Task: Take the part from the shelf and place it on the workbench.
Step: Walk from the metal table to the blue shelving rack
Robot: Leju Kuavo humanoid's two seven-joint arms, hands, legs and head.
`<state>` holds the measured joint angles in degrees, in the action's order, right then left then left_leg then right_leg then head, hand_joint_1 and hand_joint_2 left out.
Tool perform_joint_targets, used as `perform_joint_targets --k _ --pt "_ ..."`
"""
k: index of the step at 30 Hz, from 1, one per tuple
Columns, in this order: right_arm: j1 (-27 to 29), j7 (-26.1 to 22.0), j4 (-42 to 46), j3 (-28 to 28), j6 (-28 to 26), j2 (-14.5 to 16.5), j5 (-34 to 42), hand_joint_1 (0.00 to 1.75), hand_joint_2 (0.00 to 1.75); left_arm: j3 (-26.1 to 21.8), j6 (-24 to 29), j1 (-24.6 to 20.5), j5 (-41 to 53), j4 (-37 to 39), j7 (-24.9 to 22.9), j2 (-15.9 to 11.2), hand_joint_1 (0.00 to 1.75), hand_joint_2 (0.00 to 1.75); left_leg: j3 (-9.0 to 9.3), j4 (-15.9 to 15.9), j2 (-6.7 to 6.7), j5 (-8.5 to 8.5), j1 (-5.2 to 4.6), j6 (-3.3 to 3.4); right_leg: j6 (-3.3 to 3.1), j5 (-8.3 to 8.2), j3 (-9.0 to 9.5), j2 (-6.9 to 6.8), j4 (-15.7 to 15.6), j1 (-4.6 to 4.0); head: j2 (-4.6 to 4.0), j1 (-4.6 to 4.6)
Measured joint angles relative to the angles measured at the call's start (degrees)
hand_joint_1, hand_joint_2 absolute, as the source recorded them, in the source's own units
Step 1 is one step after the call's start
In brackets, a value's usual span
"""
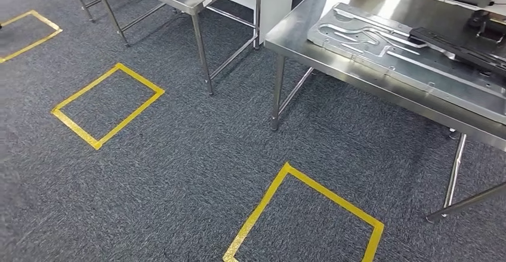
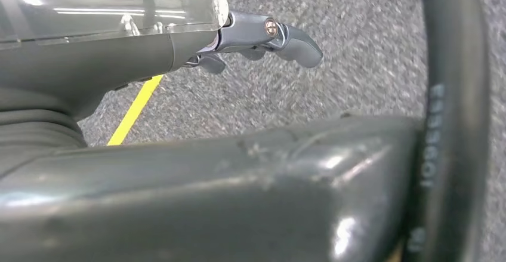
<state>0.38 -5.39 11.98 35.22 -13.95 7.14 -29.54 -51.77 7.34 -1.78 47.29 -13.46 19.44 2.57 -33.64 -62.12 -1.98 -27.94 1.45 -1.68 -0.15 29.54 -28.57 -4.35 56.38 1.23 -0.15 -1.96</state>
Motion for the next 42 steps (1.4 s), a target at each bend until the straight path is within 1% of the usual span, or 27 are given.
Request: perform_joint_targets --k 2,4,6,7,9,10,11,12,13,15,16,18,20,22,24,26,27,28,30,32,33,35,36,38,40,41,42 --pt "-0.1 0.0 0.0 0.0 0.0 0.0 0.0 0.0 0.0 0.0 0.0 -0.1 0.0 0.0 0.0 -0.2 0.0 0.0 1.93 3.9 -0.99 0.89 -0.31 0.51 0.74 0.41 0.21 -0.99 0.3 -0.22 0.0 0.01" --pt "-0.5 0.0 0.0 0.0 0.0 0.0 0.0 0.0 0.0 -0.1 0.0 0.0 0.1 0.0 0.1 -0.2 0.0 0.0 1.7 4.0 -0.07 0.85 -0.53 1.33 1.32 0.5 0.42 -1.74 0.2 -0.3 0.0 0.02" --pt "-0.7 -0.1 0.0 0.0 0.2 0.0 -0.1 0.0 0.0 -0.3 0.1 0.2 0.1 0.0 0.1 -0.3 0.0 0.0 1.62 4.2 0.88 1.12 -0.42 2.12 1.89 1.59 0.18 -0.5 1.3 -0.04 0.0 0.02" --pt "-0.7 -0.1 0.0 0.0 0.3 0.0 -0.1 0.0 0.0 -0.4 0.1 0.2 0.1 0.0 0.1 -0.3 0.0 0.0 1.61 4.4 1.34 1.31 -0.33 2.53 2.04 3.05 -0.72 0.82 3.4 0.06 0.0 0.02" --pt "-0.5 -0.1 0.0 0.0 0.5 0.1 -0.1 0.0 0.0 -0.6 0.2 0.0 0.2 0.0 -0.1 -0.3 0.0 0.0 1.36 4.5 2.3 1.54 -0.45 3.08 2.01 6.94 -4.28 3.38 10.6 0.06 0.0 0.02" --pt "-0.4 0.0 -0.1 0.0 0.5 0.1 -0.2 0.0 0.0 -0.7 0.2 0.0 0.2 0.0 -0.2 -0.3 0.0 0.0 1.25 4.5 2.89 1.59 -0.59 3.22 1.93 8.32 -6.23 3.84 14.4 0.02 0.0 0.02" --pt "-0.3 0.0 -0.1 0.0 0.5 0.2 -0.3 0.0 0.0 -0.8 0.2 0.0 0.3 0.0 -0.3 -0.4 0.0 0.0 1.2 4.4 3.57 1.62 -0.74 3.29 1.82 8.63 -7.54 4.05 16.6 0.0 0.0 0.01" --pt "-0.3 0.1 -0.1 0.0 0.5 0.2 -0.4 0.0 0.0 -0.9 0.2 0.0 0.3 0.0 -0.3 -0.4 0.0 0.0 1.21 4.4 4.32 1.63 -0.88 3.32 1.64 7.75 -7.87 4.18 16.8 -0.03 0.0 0.01" --pt "-0.3 0.1 -0.1 0.0 0.6 0.2 -0.5 0.0 0.0 -1.0 0.1 0.1 0.3 0.0 -0.3 -0.5 0.0 0.0 1.27 4.3 5.09 1.64 -0.99 3.33 1.36 5.85 -7.14 4.41 14.8 -0.08 0.0 0.02" --pt "-0.2 0.2 -0.1 0.0 0.7 0.1 -0.7 0.0 0.0 -1.0 0.0 0.1 0.4 0.0 -0.3 -0.6 0.0 0.0 1.28 4.2 6.54 1.66 -1.14 3.23 0.46 1.64 -3.94 6.49 7.3 -0.25 0.0 0.02" --pt "-0.2 0.2 -0.2 0.1 0.7 0.1 -0.8 0.0 0.0 -1.0 -0.1 0.0 0.5 0.0 -0.3 -0.7 0.0 0.0 1.15 4.0 7.21 1.67 -1.2 3.08 0.13 0.45 -2.68 7.65 4.2 -0.32 0.0 0.02" --pt "-0.1 0.3 -0.2 0.2 0.8 0.1 -1.0 0.0 0.0 -1.0 -0.1 -0.1 0.5 0.0 -0.3 -0.8 0.0 0.0 0.78 3.9 8.29 1.82 -1.07 2.49 -0.13 -0.02 -1.73 8.76 1.6 -0.49 0.0 0.02" --pt "-0.2 0.4 -0.2 0.3 1.0 0.3 -1.1 0.0 0.0 -1.1 -0.1 -0.1 0.6 0.0 -0.3 -1.0 0.0 0.0 0.56 3.9 9.2 1.99 -0.87 1.74 -0.28 -0.34 -1.4 7.47 1.0 -0.44 0.0 0.02" --pt "-0.2 0.4 -0.2 0.3 1.3 0.5 -1.2 0.0 0.0 -1.1 -0.1 0.1 0.7 0.0 -0.2 -1.2 0.0 0.0 -0.28 2.0 7.37 0.67 -0.95 1.13 -0.8 -0.76 -0.87 6.08 0.2 -0.17 0.0 0.02" --pt "0.0 0.4 -0.2 0.4 1.6 0.6 -1.3 0.0 0.0 -1.2 -0.1 0.0 0.7 0.1 -0.2 -1.5 0.0 0.0 -3.02 -4.1 4.1 -3.02 -0.87 0.58 -1.19 -0.91 -0.69 4.49 -0.2 -0.18 0.0 0.01" --pt "0.1 0.4 -0.2 0.4 1.7 0.6 -1.4 0.0 0.0 -1.3 -0.1 0.0 0.8 0.1 -0.2 -1.6 0.0 0.0 -6.14 -10.9 2.81 -6.31 -0.56 0.04 -1.33 -0.8 -0.85 2.72 -0.1 -0.3 0.0 0.01" --pt "0.2 0.4 -0.2 0.4 1.8 0.7 -1.4 0.0 0.0 -1.3 -0.1 0.0 0.8 0.1 -0.2 -1.7 0.0 0.0 -6.54 -12.1 2.52 -6.45 -0.37 -0.2 -1.27 -0.73 -0.91 1.86 -0.1 -0.28 0.0 0.01" --pt "0.1 0.3 -0.2 0.4 1.9 0.7 -1.4 0.0 0.0 -1.3 -0.1 0.1 0.9 0.1 -0.2 -1.7 0.0 0.0 -5.69 -10.9 2.2 -5.47 -0.19 -0.42 -1.12 -0.62 -0.9 1.05 0.0 -0.21 0.0 0.01" --pt "0.0 0.3 -0.2 0.4 2.2 0.8 -1.6 0.0 0.0 -1.3 0.0 0.2 1.0 0.1 -0.2 -1.9 0.0 0.0 -1.21 -3.2 0.31 -2.05 0.08 -0.71 -0.5 -0.2 -0.81 -0.45 0.5 -0.11 0.0 0.01" --pt "-0.1 0.1 -0.2 0.4 2.4 0.9 -1.7 0.0 0.0 -1.3 0.0 0.1 1.1 0.1 -0.2 -2.1 0.0 0.0 2.06 2.7 -1.32 -0.23 -0.04 -0.21 0.35 0.35 -0.68 -1.62 1.1 -0.27 0.0 0.02" --pt "-0.2 0.1 -0.2 0.4 2.4 0.9 -1.8 0.0 0.0 -1.4 0.0 0.1 1.2 0.1 -0.2 -2.1 0.0 0.0 2.4 3.6 -1.54 -0.16 -0.2 0.24 0.72 0.49 -0.58 -2.1 1.2 -0.39 0.0 0.02" --pt "-0.6 0.1 -0.2 0.4 2.4 1.0 -1.8 0.0 0.0 -1.4 0.0 0.4 1.3 0.1 -0.2 -2.2 0.0 0.0 2.15 3.7 -0.36 -0.01 -0.37 1.22 1.36 0.57 -0.23 -2.86 1.1 -0.29 0.0 0.02" --pt "-0.8 0.1 -0.2 0.4 2.4 1.0 -1.9 0.0 0.0 -1.4 0.0 0.5 1.4 0.1 -0.3 -2.3 0.0 0.0 2.2 3.9 0.17 0.16 -0.34 1.67 1.67 1.02 -0.17 -2.32 1.4 -0.14 0.0 0.03" --pt "-0.8 0.1 -0.2 0.4 2.4 1.1 -1.9 0.0 0.0 -1.4 0.0 0.5 1.4 0.1 -0.3 -2.3 0.0 0.0 2.37 4.3 1.28 0.59 -0.22 2.45 2.03 3.75 -1.61 0.51 5.0 0.1 0.0 0.03" --pt "-0.6 0.1 -0.2 0.4 2.4 1.1 -1.9 0.0 0.0 -1.4 0.0 0.3 1.4 0.1 -0.3 -2.3 0.0 0.0 2.18 4.4 2.51 0.8 -0.41 2.81 1.93 7.61 -5.43 3.3 12.8 0.04 0.0 0.03" --pt "-0.5 0.1 -0.2 0.4 2.4 1.1 -1.9 0.0 0.0 -1.4 0.0 0.3 1.4 0.1 -0.3 -2.3 0.0 0.0 2.13 4.3 3.24 0.84 -0.59 2.9 1.77 8.58 -7.27 3.8 16.1 -0.08 0.0 0.03" --pt "-0.4 0.1 -0.2 0.4 2.4 1.1 -1.9 0.0 0.0 -1.4 0.0 0.3 1.4 0.1 -0.3 -2.3 0.0 0.0 2.15 4.3 4.02 0.85 -0.79 2.95 1.51 8.37 -8.34 4.05 17.7 -0.25 0.0 0.03"
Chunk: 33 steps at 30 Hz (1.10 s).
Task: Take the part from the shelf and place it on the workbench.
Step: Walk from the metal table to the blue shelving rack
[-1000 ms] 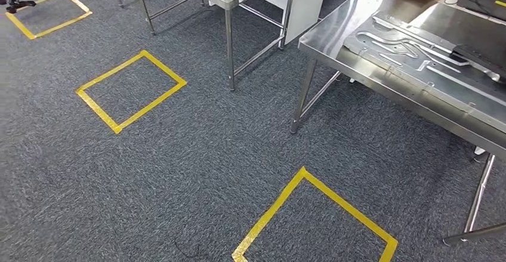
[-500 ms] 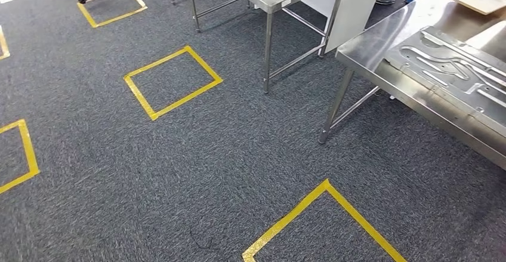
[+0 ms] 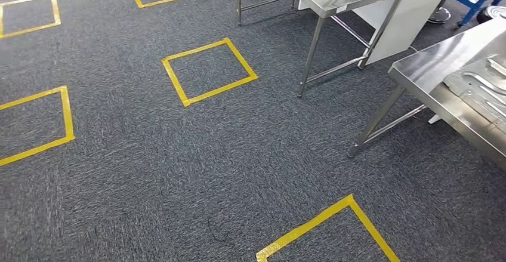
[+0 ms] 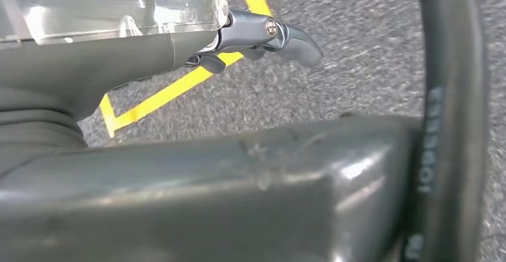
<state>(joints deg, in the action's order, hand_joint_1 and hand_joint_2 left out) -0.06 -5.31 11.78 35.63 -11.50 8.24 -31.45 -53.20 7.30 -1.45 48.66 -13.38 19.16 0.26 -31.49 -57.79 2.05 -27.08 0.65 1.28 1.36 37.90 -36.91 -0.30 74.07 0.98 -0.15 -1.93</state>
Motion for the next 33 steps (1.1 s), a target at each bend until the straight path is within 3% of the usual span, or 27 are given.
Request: perform_joint_targets --k 1,2,4,6,8,9,11,12,13,15,16,17,19,21,23,24,25,27,29,30,31,32,33 --pt "0.0 0.0 0.0 0.0 0.0 0.0 0.0 0.0 0.0 0.0 0.0 0.1 0.0 0.0 0.0 0.0 0.0 0.0 0.09 0.0 0.8 0.0 -0.2 0.03 -0.4 -1.4 0.0 0.2 -0.8 -0.21 0.0 0.0" --pt "0.1 0.0 0.0 0.0 0.0 0.0 0.0 0.0 0.0 0.0 0.0 0.1 0.0 0.0 0.0 0.0 0.0 0.0 0.24 0.0 1.6 0.0 -0.35 0.03 -0.94 -3.69 1.0 0.63 -3.6 -0.51 0.0 0.01" --pt "0.1 0.0 0.0 0.0 0.0 -0.1 0.0 0.0 0.0 0.0 0.0 0.0 0.1 0.0 0.0 0.1 0.0 0.0 0.34 0.0 3.06 -0.05 -0.54 -0.03 -2.37 -8.01 4.07 3.22 -11.4 -1.09 0.0 0.0" --pt "0.0 0.0 0.0 0.1 -0.1 -0.2 -0.1 0.0 0.0 0.0 0.0 -0.2 0.2 0.1 0.0 0.2 0.0 0.0 0.03 0.0 4.33 -0.03 -0.42 -0.35 -3.26 -9.5 5.7 5.04 -15.7 -1.49 0.0 0.0" --pt "-0.1 0.0 0.0 0.2 -0.1 -0.2 -0.2 0.0 0.0 0.0 0.0 -0.2 0.3 0.1 0.1 0.2 0.0 0.0 -0.21 0.2 5.44 0.16 -0.25 -0.94 -3.53 -9.62 6.08 4.13 -16.6 -1.51 0.0 -0.01" --pt "-0.2 0.0 0.0 0.2 -0.1 -0.1 -0.2 0.0 0.0 0.0 0.0 0.0 0.3 0.1 0.1 0.2 0.0 0.0 -0.34 -0.1 4.9 0.02 -0.27 -1.16 -3.63 -9.89 6.47 3.4 -17.3 -1.38 0.0 -0.01" --pt "-0.1 0.0 0.0 0.3 -0.1 0.0 -0.2 0.0 0.0 -0.1 0.0 0.0 0.5 0.2 0.1 0.2 0.0 0.0 -1.58 -3.1 2.12 -1.96 -0.41 -1.56 -3.89 -10.45 7.29 1.79 -18.7 -1.04 0.0 -0.02" --pt "0.1 0.0 0.0 0.3 -0.1 0.0 -0.2 0.0 0.0 -0.1 0.0 -0.1 0.5 0.2 0.1 0.2 0.0 0.0 -3.01 -6.1 0.37 -3.75 -0.33 -1.78 -3.93 -10.51 7.52 0.96 -18.9 -1.04 0.0 -0.02" --pt "0.2 0.0 0.0 0.4 -0.1 0.0 -0.2 0.0 0.0 -0.1 0.0 -0.2 0.5 0.2 0.1 0.2 0.0 0.0 -4.79 -9.6 -0.57 -5.64 -0.15 -2.15 -4.0 -10.43 7.55 0.11 -18.9 -1.05 0.0 -0.02" --pt "0.2 0.0 0.0 0.4 -0.1 0.0 -0.2 0.0 0.0 -0.1 0.0 -0.2 0.5 0.2 0.1 0.2 0.0 0.0 -7.18 -14.5 -1.35 -7.33 0.46 -2.96 -3.79 -10.15 7.53 -1.6 -18.7 -0.95 0.0 -0.02" --pt "0.2 0.0 0.0 0.4 -0.1 0.0 -0.2 0.0 0.0 -0.1 0.0 -0.1 0.5 0.2 0.1 0.2 0.0 0.0 -7.01 -14.3 -1.63 -6.7 0.81 -3.37 -3.57 -9.96 7.54 -2.39 -18.6 -0.83 0.0 -0.02" --pt "0.2 0.0 0.0 0.4 0.0 0.1 -0.2 0.0 0.0 -0.1 0.0 -0.1 0.5 0.2 0.1 0.2 0.0 0.0 -5.64 -11.9 -2.08 -5.16 1.16 -3.79 -3.24 -9.72 7.59 -3.12 -18.3 -0.63 0.0 -0.02" --pt "0.1 0.0 0.0 0.4 -0.1 0.1 -0.2 0.0 0.0 -0.1 0.0 -0.1 0.5 0.2 0.1 0.2 0.0 0.0 -1.7 -4.6 -4.1 -1.95 1.66 -4.46 -2.22 -8.9 7.62 -4.53 -17.3 -0.4 0.0 -0.02" --pt "0.0 0.0 0.0 0.5 -0.1 0.0 -0.2 0.0 0.0 -0.1 0.0 -0.3 0.5 0.2 0.2 0.3 0.0 0.0 0.03 -1.1 -5.22 -0.7 1.68 -3.85 -1.2 -8.03 7.68 -5.61 -16.4 -0.43 0.0 0.03" --pt "-0.3 0.0 0.0 0.5 -0.1 0.0 -0.2 0.0 0.0 -0.1 0.0 -0.1 0.5 0.2 0.2 0.3 0.0 0.0 -0.41 -1.3 -4.32 -0.65 1.32 -2.54 -0.55 -7.8 7.93 -6.39 -16.3 -0.3 0.0 0.07" --pt "-0.4 0.0 0.0 0.5 0.0 0.0 -0.2 0.0 0.0 -0.1 0.0 0.0 0.5 0.2 0.3 0.3 0.0 0.0 -0.52 -1.3 -3.81 -0.57 1.21 -2.05 -0.21 -7.61 8.06 -6.08 -16.2 -0.11 0.0 0.07" --pt "-0.6 0.0 0.0 0.5 0.0 0.0 -0.2 0.0 0.0 -0.1 0.0 0.1 0.5 0.2 0.3 0.3 0.0 0.0 -0.58 -1.2 -3.35 -0.43 1.15 -1.65 0.06 -6.91 7.89 -5.03 -15.6 0.09 0.0 0.06" --pt "-0.5 -0.1 0.0 0.5 0.2 0.1 -0.2 0.0 0.0 -0.2 0.0 -0.1 0.5 0.2 0.4 0.3 0.0 0.0 -0.78 -1.1 -2.33 -0.07 1.03 -1.02 0.24 -3.63 5.9 -1.95 -11.1 0.28 0.0 0.07" --pt "-0.3 -0.1 0.0 0.5 0.3 0.1 -0.2 0.0 0.0 -0.4 -0.1 -0.3 0.5 0.2 0.5 0.3 0.0 0.0 -1.19 -1.1 -1.05 0.15 0.53 -0.63 -0.28 0.02 2.1 -0.4 -3.6 0.01 0.0 0.07" --pt "-0.2 -0.1 0.0 0.5 0.3 0.1 -0.2 0.0 0.0 -0.5 -0.1 -0.3 0.5 0.2 0.6 0.3 0.0 0.0 -1.31 -1.1 -0.33 0.21 0.25 -0.5 -0.71 0.65 0.64 -0.18 -0.9 -0.29 0.0 0.07" --pt "-0.2 -0.1 0.0 0.5 0.3 0.1 -0.2 0.0 0.0 -0.6 -0.1 -0.3 0.6 0.2 0.6 0.3 0.0 0.0 -1.35 -1.1 0.41 0.26 -0.01 -0.4 -1.28 0.11 0.06 0.0 -0.2 -0.7 0.0 0.07" --pt "-0.1 -0.1 0.0 0.5 0.3 0.1 -0.2 0.0 0.0 -0.7 -0.2 -0.2 0.6 0.2 0.7 0.3 0.0 0.0 -1.27 -1.1 1.17 0.28 -0.21 -0.35 -1.99 -1.6 0.58 0.32 -1.7 -1.26 0.0 0.07" --pt "-0.1 -0.1 0.0 0.5 0.3 0.1 -0.3 0.0 0.0 -0.8 -0.2 -0.2 0.7 0.2 0.7 0.4 0.0 0.0 -1.13 -1.1 1.92 0.3 -0.32 -0.32 -2.84 -4.09 2.02 1.11 -5.1 -1.94 0.0 0.07"
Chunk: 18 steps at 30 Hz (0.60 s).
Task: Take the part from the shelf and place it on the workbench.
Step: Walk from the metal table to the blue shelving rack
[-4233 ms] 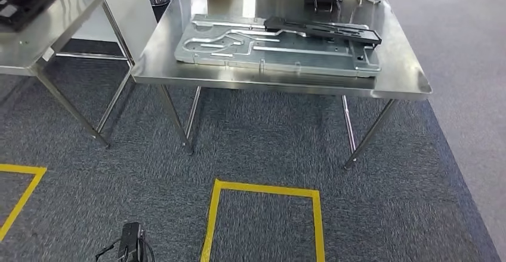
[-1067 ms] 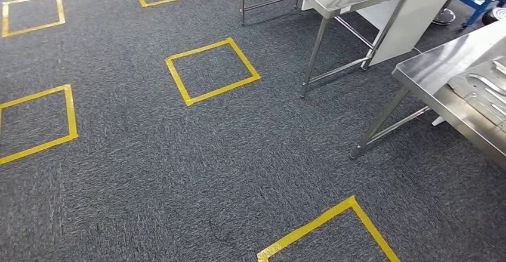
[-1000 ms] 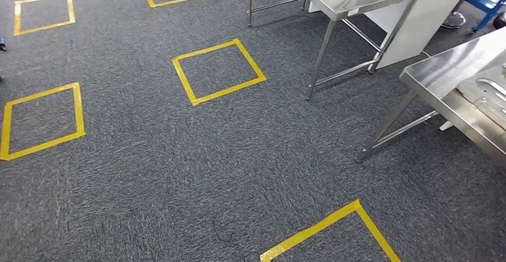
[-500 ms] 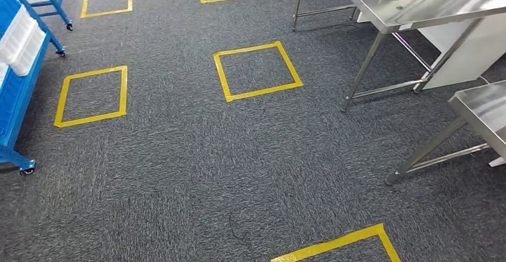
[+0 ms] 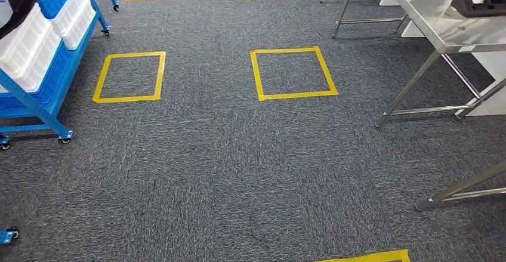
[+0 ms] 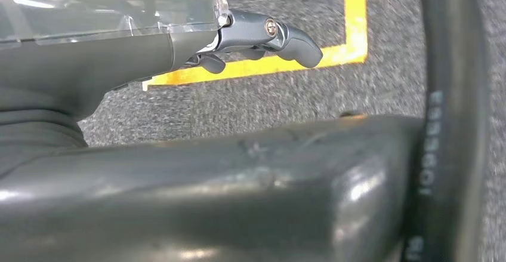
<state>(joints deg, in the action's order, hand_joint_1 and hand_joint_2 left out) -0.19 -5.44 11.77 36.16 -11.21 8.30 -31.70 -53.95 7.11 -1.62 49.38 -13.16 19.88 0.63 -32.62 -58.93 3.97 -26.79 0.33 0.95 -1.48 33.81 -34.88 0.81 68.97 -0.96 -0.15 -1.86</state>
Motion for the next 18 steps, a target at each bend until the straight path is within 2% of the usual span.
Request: perform_joint_targets --k 2,3,4,6,7,8,10,11,12,13,14,16,17,18 --pt "0.0 -0.1 0.0 0.1 0.0 -0.2 -0.1 0.0 0.0 -0.1 0.0 -0.1 0.3 0.0 0.2 0.4 0.0 0.0 0.05 0.1 1.39 0.07 0.02 0.01 -1.93 -3.96 3.24 2.96 -7.6 -1.18 0.0 0.0" --pt "0.0 -0.1 0.0 0.2 0.0 -0.3 -0.1 0.0 0.0 -0.1 -0.1 -0.3 0.4 0.1 0.2 0.6 0.0 0.0 -0.04 0.1 2.02 0.15 0.12 -0.08 -2.64 -4.88 4.16 3.96 -9.9 -1.52 0.0 0.0" --pt "-0.1 -0.2 0.0 0.3 0.0 -0.5 -0.1 0.0 0.0 -0.1 -0.1 -0.4 0.5 0.1 0.2 0.8 0.0 0.0 -0.19 0.2 2.66 0.28 0.25 -0.25 -3.11 -5.01 4.48 4.34 -10.9 -1.67 0.0 0.01" --pt "-0.3 -0.4 0.0 0.4 0.0 -0.5 -0.1 0.0 0.0 -0.2 -0.1 -0.3 0.7 0.1 0.2 0.8 0.0 0.0 -0.19 0.8 3.63 0.66 0.21 -0.71 -3.5 -5.52 4.95 2.93 -12.1 -1.45 0.0 0.02" --pt "-0.3 -0.5 0.0 0.4 0.0 -0.5 -0.1 0.0 0.0 -0.2 -0.1 -0.1 0.8 0.1 0.2 0.8 0.0 0.0 -0.23 0.7 2.93 0.48 0.05 -0.87 -3.52 -5.99 5.53 2.18 -13.2 -1.21 0.0 0.02" --pt "-0.3 -0.5 0.0 0.4 0.0 -0.4 -0.1 0.0 0.0 -0.2 -0.1 -0.1 0.9 0.1 0.2 0.8 0.0 0.0 -0.68 -0.3 1.57 -0.35 -0.13 -1.04 -3.5 -6.5 6.15 1.32 -14.4 -0.96 0.0 0.01" --pt "-0.1 -0.4 0.0 0.4 0.0 -0.4 -0.2 0.0 0.0 -0.2 -0.1 -0.2 1.0 0.1 0.4 0.8 0.0 0.0 -3.21 -5.8 -1.84 -3.79 -0.18 -1.53 -3.08 -6.89 6.82 -0.49 -15.5 -0.71 0.0 0.01" --pt "0.1 -0.2 0.0 0.4 0.0 -0.4 -0.3 0.0 0.0 -0.2 -0.1 -0.3 1.0 0.1 0.5 0.7 0.0 0.0 -4.96 -9.4 -2.67 -5.61 0.0 -1.92 -2.89 -6.75 6.79 -1.41 -15.4 -0.64 0.0 0.01" --pt "0.1 -0.1 0.0 0.5 0.0 -0.3 -0.3 0.0 0.0 -0.2 -0.1 -0.3 1.0 0.1 0.6 0.7 0.0 0.0 -6.28 -12.2 -3.09 -6.66 0.22 -2.32 -2.64 -6.48 6.72 -2.31 -15.2 -0.54 0.0 0.01" --pt "0.1 0.0 0.0 0.5 0.0 -0.3 -0.3 0.0 0.0 -0.2 -0.1 -0.3 1.0 0.1 0.7 0.6 0.0 0.0 -6.73 -13.3 -3.38 -6.66 0.5 -2.75 -2.37 -6.16 6.65 -3.14 -14.8 -0.38 0.0 0.01" --pt "0.1 0.1 0.0 0.5 0.0 -0.2 -0.4 0.0 0.0 -0.2 -0.1 -0.2 1.1 0.1 0.8 0.6 0.0 0.0 -6.05 -12.2 -3.71 -5.61 0.8 -3.22 -2.04 -5.79 6.6 -3.92 -14.4 -0.15 0.0 0.0" --pt "0.1 0.1 0.0 0.5 0.1 -0.1 -0.4 0.0 0.0 -0.2 -0.1 -0.1 1.1 0.1 0.8 0.6 0.0 0.0 -2.31 -5.5 -5.48 -2.29 1.29 -4.03 -1.15 -4.76 6.49 -5.35 -13.1 0.33 0.0 0.0" --pt "0.0 0.2 0.0 0.5 0.1 -0.1 -0.4 0.0 0.0 -0.2 -0.2 -0.1 1.1 0.1 0.9 0.7 0.0 0.0 -0.76 -2.5 -6.58 -1.06 1.36 -4.12 -0.65 -4.13 6.43 -5.96 -12.2 0.4 0.0 0.0" --pt "0.0 0.2 0.0 0.5 0.2 -0.1 -0.5 0.0 0.0 -0.2 -0.2 -0.2 1.1 0.1 1.0 0.7 0.0 0.0 0.12 -0.8 -7.3 -0.48 1.35 -3.74 -0.2 -3.62 6.41 -6.46 -11.6 0.36 0.0 0.0"
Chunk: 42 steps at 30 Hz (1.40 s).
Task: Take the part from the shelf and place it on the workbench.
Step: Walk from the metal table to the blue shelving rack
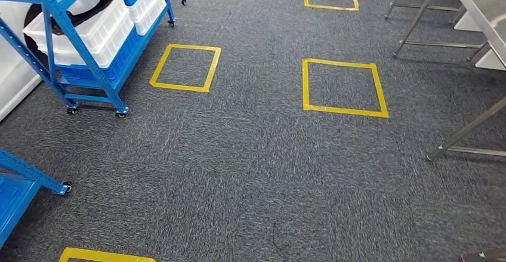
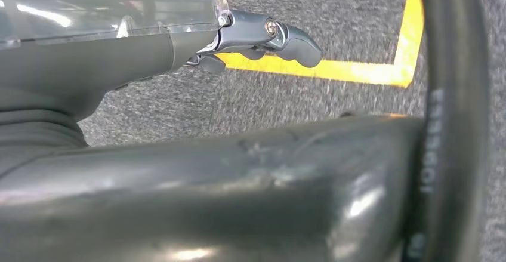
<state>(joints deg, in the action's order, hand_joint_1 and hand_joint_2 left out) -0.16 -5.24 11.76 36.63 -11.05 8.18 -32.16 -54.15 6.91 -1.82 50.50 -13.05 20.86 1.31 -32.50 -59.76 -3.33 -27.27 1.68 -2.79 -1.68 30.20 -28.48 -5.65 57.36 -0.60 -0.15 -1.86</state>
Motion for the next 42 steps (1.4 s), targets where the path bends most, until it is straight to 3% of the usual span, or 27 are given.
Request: perform_joint_targets --k 1,3,5,7,9,10,11,12,13,15,16,18,19,21,23,24,25,26,27,29,31,34,36,38,40,41,42 --pt "-0.1 0.1 0.0 0.0 0.0 0.0 0.0 0.0 0.0 0.0 0.0 0.0 0.0 0.0 0.1 0.0 0.0 0.0 0.06 0.3 -0.26 0.01 -0.11 0.58 0.35 0.37 0.01 -0.45 0.4 -0.13 0.0 0.0" --pt "-0.3 0.5 0.0 0.0 0.1 0.0 -0.1 0.0 0.0 0.0 -0.1 0.0 0.0 0.0 0.2 0.0 0.0 0.0 -0.2 0.1 0.8 0.16 -0.24 1.86 0.81 0.7 0.12 -1.16 0.7 -0.12 0.0 0.0" --pt "-0.5 1.0 0.0 0.0 0.3 0.0 -0.2 0.0 0.0 0.0 -0.1 0.0 0.2 0.0 0.1 -0.1 0.0 0.0 -0.43 0.4 1.84 0.48 -0.22 2.63 1.39 2.15 -0.39 0.69 2.2 0.3 0.0 0.01" --pt "-0.4 1.0 0.0 0.1 0.6 0.2 -0.5 0.0 0.0 -0.1 0.1 -0.1 0.5 0.0 -0.3 -0.1 0.0 0.0 -0.79 0.5 2.94 0.84 -0.24 3.22 1.81 5.73 -2.97 3.9 7.7 0.71 0.0 0.02" --pt "-0.2 0.4 0.0 0.2 0.6 0.2 -0.8 0.0 0.0 -0.1 0.2 -0.2 0.9 0.0 -0.7 -0.2 0.0 0.0 -1.21 0.5 4.25 1.05 -0.44 3.51 1.79 8.75 -6.55 5.13 14.8 0.85 0.0 0.01" --pt "-0.2 0.1 0.0 0.3 0.7 0.2 -0.9 0.0 0.0 -0.2 0.2 -0.2 1.0 0.0 -0.9 -0.2 0.0 0.0 -1.31 0.5 5.01 1.11 -0.52 3.54 1.66 8.81 -7.53 5.3 16.5 0.86 0.0 0.02" --pt "-0.2 -0.1 0.0 0.4 0.7 0.2 -1.0 0.0 0.0 -0.3 0.2 -0.1 1.2 0.0 -0.9 -0.2 0.0 0.0 -1.34 0.5 5.77 1.17 -0.58 3.51 1.46 7.76 -7.55 5.48 16.1 0.84 0.0 0.01" --pt "-0.2 -0.2 0.0 0.4 0.7 0.2 -1.2 0.0 0.0 -0.4 0.2 0.0 1.3 0.0 -0.9 -0.2 0.0 0.0 -1.31 0.5 6.56 1.23 -0.6 3.44 1.19 5.76 -6.54 5.82 13.7 0.81 0.0 0.01" --pt "-0.2 -0.3 0.0 0.5 0.8 0.2 -1.3 0.0 0.0 -0.4 0.2 0.1 1.4 0.0 -0.9 -0.2 0.0 0.0 -1.28 0.5 7.33 1.32 -0.58 3.33 0.89 3.39 -4.82 6.71 9.9 0.8 0.0 0.01" --pt "-0.2 -0.4 0.0 0.6 0.8 0.2 -1.5 0.0 0.0 -0.4 0.2 0.0 1.6 0.0 -0.7 -0.2 0.0 0.0 -1.39 0.5 8.72 1.55 -0.6 2.9 0.54 0.49 -1.98 8.95 3.3 0.66 0.0 0.01" --pt "-0.2 -0.4 0.0 0.7 0.8 0.2 -1.6 0.0 0.0 -0.5 0.2 -0.1 1.7 0.0 -0.5 -0.2 0.0 0.0 -1.53 0.5 9.28 1.71 -0.54 2.59 0.47 0.07 -1.41 9.6 1.8 0.54 0.0 0.01" --pt "-0.5 -0.4 0.0 0.8 0.8 0.2 -1.7 0.0 0.0 -0.5 0.1 0.1 1.9 0.0 -0.3 -0.2 0.0 0.0 -1.81 0.9 10.4 2.16 -0.38 1.8 0.18 -0.16 -1.31 8.87 1.2 0.28 0.0 0.01" --pt "-0.6 -0.4 0.0 0.9 0.8 0.3 -1.7 0.0 0.0 -0.5 0.1 0.2 2.0 0.0 -0.3 -0.2 0.0 0.0 -1.95 0.8 10.27 2.16 -0.33 1.54 -0.13 -0.48 -1.21 8.18 0.8 0.32 0.0 0.0" --pt "-0.6 -0.4 0.0 0.9 0.9 0.4 -1.8 0.0 0.0 -0.6 0.0 0.3 2.2 0.0 -0.1 -0.2 0.0 0.0 -3.18 -1.6 8.0 0.37 -0.52 1.31 -0.94 -1.17 -1.08 6.72 0.0 0.41 0.0 -0.01" --pt "-0.3 -0.2 0.0 0.9 0.9 0.4 -1.8 0.0 0.0 -0.6 -0.1 0.0 2.3 0.0 -0.1 -0.3 0.0 0.0 -5.97 -8.3 5.04 -3.7 -0.63 1.29 -1.45 -1.37 -1.22 5.1 -0.3 0.2 0.0 -0.01" --pt "-0.2 -0.1 0.0 0.9 0.9 0.4 -1.8 0.0 0.0 -0.7 -0.2 -0.1 2.3 0.0 -0.1 -0.4 0.0 0.0 -7.37 -11.8 4.41 -5.42 -0.62 1.17 -1.57 -1.35 -1.34 4.23 -0.2 0.04 0.0 0.0" --pt "-0.2 -0.1 0.0 0.9 0.9 0.4 -1.8 0.0 0.0 -0.7 -0.2 -0.1 2.3 0.0 -0.1 -0.4 0.0 0.0 -8.08 -14.1 4.07 -6.23 -0.61 1.06 -1.62 -1.32 -1.44 3.42 -0.2 -0.07 0.0 0.0" --pt "-0.2 -0.1 0.0 0.9 1.0 0.4 -1.8 0.0 0.0 -0.7 -0.3 0.0 2.4 0.0 -0.1 -0.4 0.0 0.0 -7.74 -14.3 3.84 -5.96 -0.6 0.99 -1.64 -1.29 -1.52 2.67 -0.1 -0.15 0.0 0.0" --pt "-0.2 0.0 0.0 0.9 1.1 0.4 -1.8 0.0 0.0 -0.8 -0.3 0.1 2.4 0.0 -0.1 -0.4 0.0 0.0 -6.2 -12.2 3.52 -4.73 -0.61 1.0 -1.6 -1.22 -1.55 1.97 0.0 -0.18 0.0 0.0" --pt "-0.3 0.1 0.0 0.9 1.4 0.5 -1.8 0.0 0.0 -0.9 -0.4 0.0 2.4 0.0 0.0 -0.6 0.0 0.0 -1.29 -4.1 1.55 -1.73 -0.84 1.37 -1.36 -0.93 -1.49 0.61 0.4 -0.31 0.0 0.0" --pt "-0.4 0.2 0.0 0.9 1.5 0.6 -1.8 0.0 0.0 -0.9 -0.5 -0.1 2.4 0.0 0.0 -0.7 0.0 0.0 1.49 1.0 0.05 -0.46 -1.25 1.96 -0.92 -0.64 -1.4 -0.5 0.7 -0.45 0.0 0.01" --pt "-0.9 0.3 0.0 1.0 1.6 0.7 -1.8 0.0 0.0 -1.1 -0.5 0.1 2.5 0.0 0.1 -0.8 0.0 0.0 1.47 1.9 1.19 0.0 -1.33 2.73 -0.15 -0.5 -1.2 -1.25 0.8 -0.32 0.0 0.0" --pt "-1.0 0.3 0.0 1.0 1.6 0.7 -1.8 0.0 0.0 -1.3 -0.5 0.1 2.5 0.0 0.1 -0.8 0.0 0.0 1.56 2.6 2.22 0.64 -0.96 3.37 0.62 1.16 -1.93 1.4 2.7 0.01 0.0 0.0" --pt "-0.8 0.4 0.0 1.0 1.6 0.7 -1.9 0.0 0.0 -1.3 -0.5 -0.1 2.5 0.0 0.0 -0.7 0.0 0.0 1.31 2.8 3.33 1.13 -0.83 3.73 1.23 4.91 -4.82 4.67 9.0 0.56 0.0 0.01" --pt "-0.7 0.4 0.0 1.0 1.6 0.7 -1.9 0.0 0.0 -1.4 -0.5 -0.3 2.5 0.0 0.1 -0.7 0.0 0.0 0.94 2.7 4.69 1.4 -0.81 3.7 1.62 7.44 -8.08 5.41 15.7 1.07 0.0 0.01" --pt "-0.7 0.4 0.0 1.0 1.6 0.7 -1.9 0.0 0.0 -1.4 -0.5 -0.2 2.5 0.0 0.1 -0.7 0.0 0.0 0.86 2.7 5.45 1.5 -0.76 3.6 1.79 7.07 -8.63 5.47 16.7 1.32 0.0 0.01" --pt "-0.6 0.4 0.0 1.1 1.6 0.7 -1.9 0.0 0.0 -1.4 -0.5 -0.2 2.5 0.0 0.1 -0.7 0.0 0.0 0.84 2.7 6.22 1.57 -0.68 3.46 1.92 5.57 -8.03 5.6 15.3 1.55 0.0 0.0"
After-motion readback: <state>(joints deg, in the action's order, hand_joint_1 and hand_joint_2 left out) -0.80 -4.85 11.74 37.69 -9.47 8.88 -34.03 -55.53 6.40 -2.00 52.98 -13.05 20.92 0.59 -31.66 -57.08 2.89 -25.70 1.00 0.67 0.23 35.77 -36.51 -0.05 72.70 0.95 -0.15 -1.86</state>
